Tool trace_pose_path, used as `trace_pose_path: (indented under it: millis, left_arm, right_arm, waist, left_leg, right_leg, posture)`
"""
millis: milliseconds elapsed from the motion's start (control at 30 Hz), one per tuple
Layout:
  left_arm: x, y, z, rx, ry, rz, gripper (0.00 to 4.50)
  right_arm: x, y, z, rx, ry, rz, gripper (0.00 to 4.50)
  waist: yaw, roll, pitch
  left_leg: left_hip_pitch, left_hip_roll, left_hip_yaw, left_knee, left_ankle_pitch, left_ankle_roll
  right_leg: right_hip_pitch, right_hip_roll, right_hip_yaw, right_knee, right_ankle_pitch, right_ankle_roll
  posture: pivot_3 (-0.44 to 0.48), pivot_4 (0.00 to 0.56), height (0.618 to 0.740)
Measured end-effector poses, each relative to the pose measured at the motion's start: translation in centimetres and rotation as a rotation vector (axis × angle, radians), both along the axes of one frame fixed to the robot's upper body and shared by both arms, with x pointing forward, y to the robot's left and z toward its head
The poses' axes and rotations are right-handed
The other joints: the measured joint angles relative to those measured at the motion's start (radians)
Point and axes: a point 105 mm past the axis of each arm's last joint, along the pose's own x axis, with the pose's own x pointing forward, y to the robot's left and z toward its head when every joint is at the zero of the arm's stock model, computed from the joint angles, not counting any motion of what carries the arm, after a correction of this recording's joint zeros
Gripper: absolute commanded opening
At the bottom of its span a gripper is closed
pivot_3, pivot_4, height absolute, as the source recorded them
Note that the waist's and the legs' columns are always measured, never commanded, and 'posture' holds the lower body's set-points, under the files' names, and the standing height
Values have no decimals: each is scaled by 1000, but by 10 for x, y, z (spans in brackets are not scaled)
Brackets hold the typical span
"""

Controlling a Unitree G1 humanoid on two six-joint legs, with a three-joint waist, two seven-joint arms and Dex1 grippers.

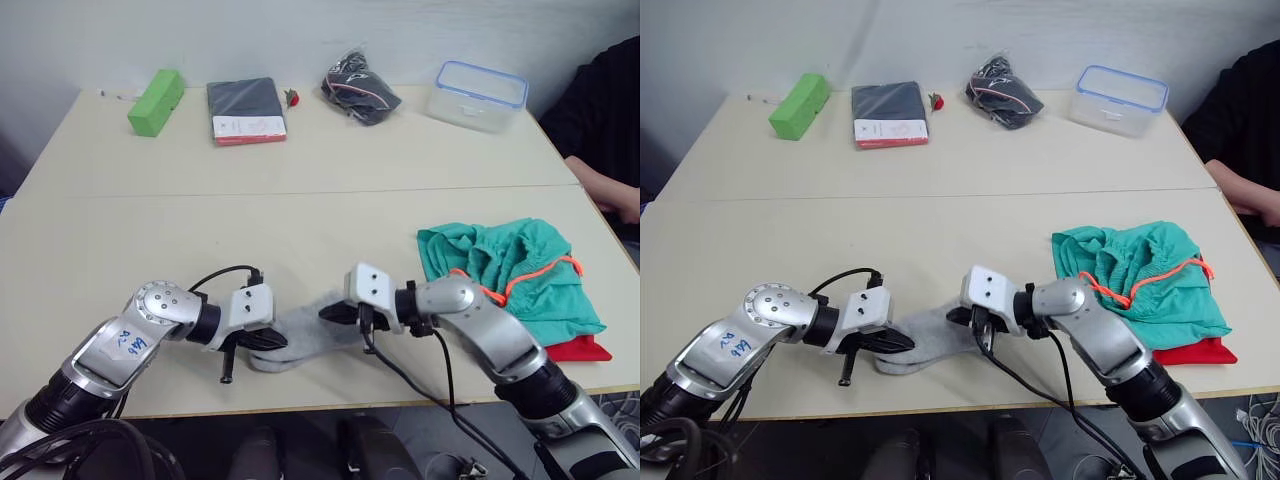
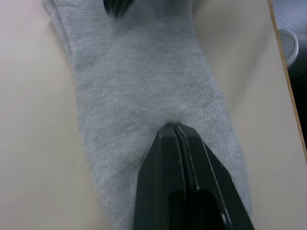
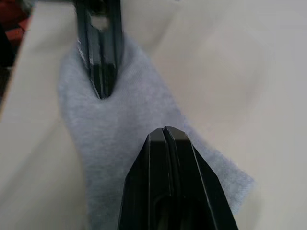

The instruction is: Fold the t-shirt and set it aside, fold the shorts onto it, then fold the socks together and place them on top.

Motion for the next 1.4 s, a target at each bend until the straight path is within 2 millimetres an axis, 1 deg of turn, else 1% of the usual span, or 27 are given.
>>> trace_pose_path:
  millis: [167,300,367,467,533,600,667,733,800,867,933,1000,1100,1167,1267,1400]
  left_arm:
    - [0,2,-1,10,14,19,28]
    - [-7,4,-4,19,33,25,28]
    - [-9,5,-5,14,48,34,28]
    - [-15,6,-6,-5,67,51,28]
    - [-16,7,-6,-10,77,64,28]
    - [-15,8,-6,-14,79,80,28]
    - [-14,6,-6,-29,82,96,28]
    - [-13,4,-7,-44,83,107,28]
    - [-13,2,-7,-49,82,105,28]
    - [-14,1,-7,-50,83,102,28]
    - [-13,1,-7,-49,84,105,28]
    - [-13,1,-7,-48,84,105,28]
    - [-14,1,-7,-47,87,107,28]
    - [-15,1,-8,-47,86,110,28]
    - [-18,2,-9,-49,80,110,28]
    - [-19,3,-10,-52,81,116,28]
  right_arm:
    - [4,-1,-1,-21,-72,15,0]
    - [16,-7,2,-49,-165,-4,0]
    - [26,-18,6,-64,-206,-30,0]
    - [45,-52,22,-48,-220,-153,0]
    - [47,-58,35,14,-200,-178,0]
    - [40,-49,48,92,-163,-141,0]
    - [27,-33,58,158,-124,-72,0]
    - [14,-19,64,195,-102,-5,0]
    - [2,-8,58,173,-92,71,0]
    - [-7,-1,38,115,-80,121,0]
    - [-8,2,14,33,-81,139,0]
    - [-3,0,-1,-35,-125,140,0]
    - [4,1,-3,-73,-263,171,0]
    - [9,0,-3,-82,-305,164,0]
    - [20,-10,2,-73,-331,110,0]
    - [28,-26,9,-80,-337,61,0]
  waist:
    - [-1,-1,-1]
    - [-2,-1,-1]
    - [-2,-1,-1]
    - [0,-1,-1]
    - [-3,-1,-1]
    - [-6,0,-1]
    - [-4,0,-1]
    - [-1,0,-1]
    - [3,-1,-1]
    - [4,-2,-1]
    - [2,-2,-1]
    - [1,-1,-1]
    - [0,-2,-1]
    - [0,-2,-2]
    - [0,-2,-2]
    - [1,-2,-2]
  left_leg:
    - [3,0,0,0,0,0]
    - [5,0,0,0,0,0]
    - [5,0,0,0,0,0]
    - [4,0,0,0,0,0]
    - [4,1,0,-1,0,0]
    - [4,1,0,-1,0,0]
    - [4,1,0,-1,0,0]
    - [4,1,-1,0,0,0]
    - [4,0,-1,0,0,0]
    - [3,0,-2,0,-1,1]
    - [3,-1,-1,0,-1,1]
    - [3,-1,-1,0,-1,1]
    - [4,-1,-1,0,0,1]
    - [5,-1,-1,0,0,1]
    - [5,-1,-1,0,0,1]
    - [5,-1,-1,0,0,1]
  right_leg:
    - [3,0,0,0,0,0]
    - [4,0,0,1,0,0]
    - [5,0,0,0,0,0]
    - [4,0,0,0,0,0]
    - [4,1,0,0,0,0]
    - [3,2,0,1,0,0]
    - [3,2,0,1,0,0]
    - [4,1,0,1,0,0]
    - [4,0,-1,0,0,0]
    - [5,0,-1,-1,0,0]
    - [4,-1,-1,-1,0,0]
    - [4,-1,-1,-1,0,0]
    - [5,0,-1,-1,0,0]
    - [6,0,-1,-1,0,0]
    - [6,-1,-1,0,0,0]
    - [6,-1,-1,0,0,0]
  posture:
    - [0,150,740]
    - [0,150,740]
    - [0,150,740]
    - [0,150,740]
    - [0,150,740]
    - [0,150,740]
    - [0,150,740]
    - [0,150,740]
    - [0,150,740]
    - [0,150,740]
    - [0,150,740]
    - [0,150,740]
    - [0,150,740]
    - [0,150,740]
    - [0,150,740]
    - [0,150,740]
